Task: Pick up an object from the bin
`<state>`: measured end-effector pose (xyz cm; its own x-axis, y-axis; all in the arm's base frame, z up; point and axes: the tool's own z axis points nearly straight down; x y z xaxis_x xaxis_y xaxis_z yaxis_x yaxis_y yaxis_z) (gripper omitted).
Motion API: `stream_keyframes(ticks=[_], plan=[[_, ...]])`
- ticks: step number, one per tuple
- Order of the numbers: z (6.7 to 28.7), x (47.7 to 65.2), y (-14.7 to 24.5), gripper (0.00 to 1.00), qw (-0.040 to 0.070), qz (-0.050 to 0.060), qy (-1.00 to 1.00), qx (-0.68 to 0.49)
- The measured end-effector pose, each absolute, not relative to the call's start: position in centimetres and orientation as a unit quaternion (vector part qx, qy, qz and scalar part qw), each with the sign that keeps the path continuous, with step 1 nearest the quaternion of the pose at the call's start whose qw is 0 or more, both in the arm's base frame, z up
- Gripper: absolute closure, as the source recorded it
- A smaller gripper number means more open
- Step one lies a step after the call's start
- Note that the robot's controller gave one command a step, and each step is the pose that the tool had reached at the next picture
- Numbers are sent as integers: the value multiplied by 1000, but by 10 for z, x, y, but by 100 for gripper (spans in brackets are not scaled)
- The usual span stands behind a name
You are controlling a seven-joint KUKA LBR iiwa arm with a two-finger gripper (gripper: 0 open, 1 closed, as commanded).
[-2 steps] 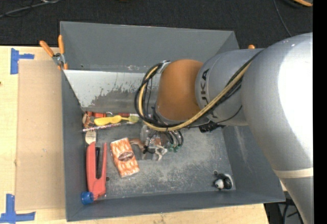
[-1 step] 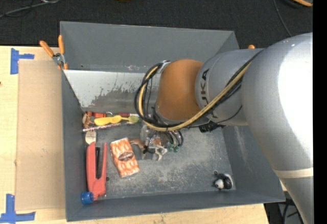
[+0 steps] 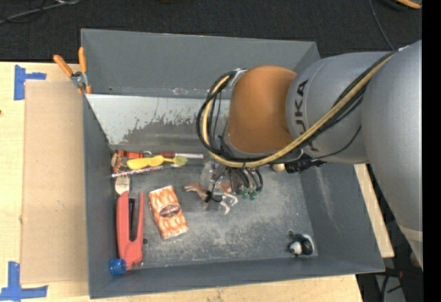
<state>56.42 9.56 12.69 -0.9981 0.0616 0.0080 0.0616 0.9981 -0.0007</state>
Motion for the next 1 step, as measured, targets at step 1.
stream_keyframes(ticks=[1], plan=[[211, 574, 96, 100, 2, 0, -1000, -25]])
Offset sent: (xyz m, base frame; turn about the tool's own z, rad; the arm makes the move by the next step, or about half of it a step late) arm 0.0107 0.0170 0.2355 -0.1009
